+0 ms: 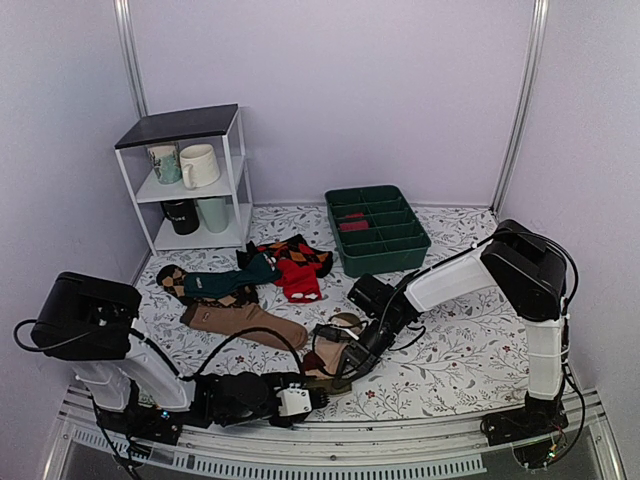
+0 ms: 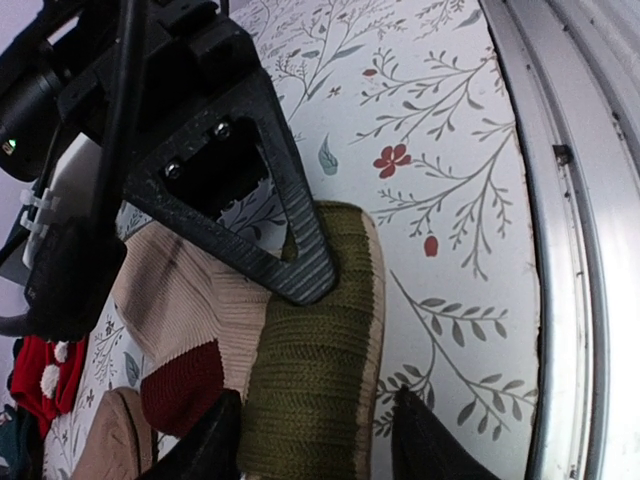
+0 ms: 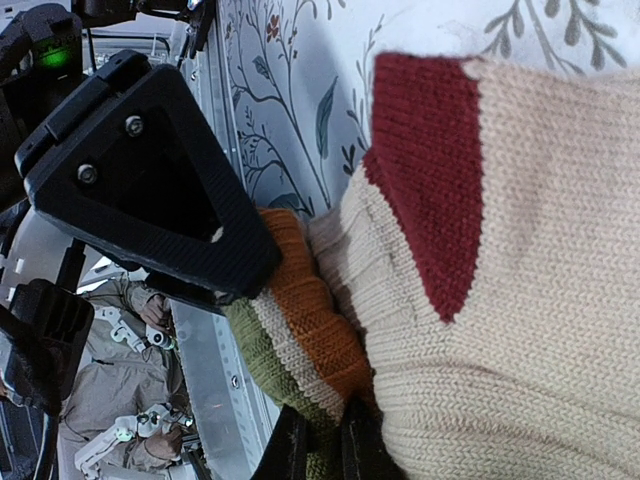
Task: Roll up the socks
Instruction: Roll a pair of socks at the center of the board.
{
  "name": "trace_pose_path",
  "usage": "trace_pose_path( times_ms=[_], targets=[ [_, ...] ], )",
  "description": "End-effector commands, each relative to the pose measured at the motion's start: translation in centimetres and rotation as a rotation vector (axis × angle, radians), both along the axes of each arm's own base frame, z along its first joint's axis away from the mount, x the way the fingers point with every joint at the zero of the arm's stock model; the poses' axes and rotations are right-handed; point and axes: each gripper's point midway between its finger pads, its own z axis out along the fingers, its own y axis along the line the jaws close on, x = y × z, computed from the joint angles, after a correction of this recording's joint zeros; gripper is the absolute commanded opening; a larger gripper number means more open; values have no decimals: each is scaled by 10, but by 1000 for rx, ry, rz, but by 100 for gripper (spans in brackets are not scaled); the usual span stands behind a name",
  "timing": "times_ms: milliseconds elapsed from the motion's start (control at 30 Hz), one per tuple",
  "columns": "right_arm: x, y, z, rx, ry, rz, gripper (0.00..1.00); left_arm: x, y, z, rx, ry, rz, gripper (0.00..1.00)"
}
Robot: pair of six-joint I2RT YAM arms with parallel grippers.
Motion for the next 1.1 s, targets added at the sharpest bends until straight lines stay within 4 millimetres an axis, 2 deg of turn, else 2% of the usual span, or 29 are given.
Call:
trace_pose_path(
  times_ms=[0, 67, 233, 300, 333, 467, 567, 600, 700, 767, 867, 967, 1067],
  targets=[
    [-15, -50, -66, -305, 15, -17, 0, -6, -4, -7, 8, 31, -18, 46],
    [-14, -49, -65, -302, 17, -18, 0, -7, -4, -10, 19, 54, -29, 38],
    [-13, -48, -63, -296, 12, -22, 0, -9, -5, -17, 33, 102, -42, 29],
    [-12, -46, -62, -286, 8, -24, 1, -10, -7, -19, 39, 119, -50, 15],
    [-12, -45, -60, -279, 5, -26, 1, -10, -7, -20, 44, 131, -48, 1],
    [-2, -35, -45, -215, -55, -50, 14, -12, -2, -25, 37, 229, -33, 0],
    [12, -21, -22, -118, -150, -70, 22, -14, 3, -24, 3, 344, -10, 0],
    [20, -14, -13, -69, -202, -83, 26, -16, 5, -26, 1, 384, -3, 0],
    [40, 1, 18, 58, -356, -122, 29, -20, 10, -31, 3, 493, 27, 0],
    [53, 8, 38, 143, -471, -150, 31, -21, 14, -35, 12, 553, 48, 0],
    [60, 9, 72, 313, -648, -176, 34, -25, 19, -43, 35, 660, 54, 0],
    [53, -1, 93, 489, -820, -169, 39, -27, 20, -49, 61, 738, 68, 0],
    [26, -13, 99, 643, -896, -77, 43, -31, 20, -58, 114, 806, 60, 0]
  ],
)
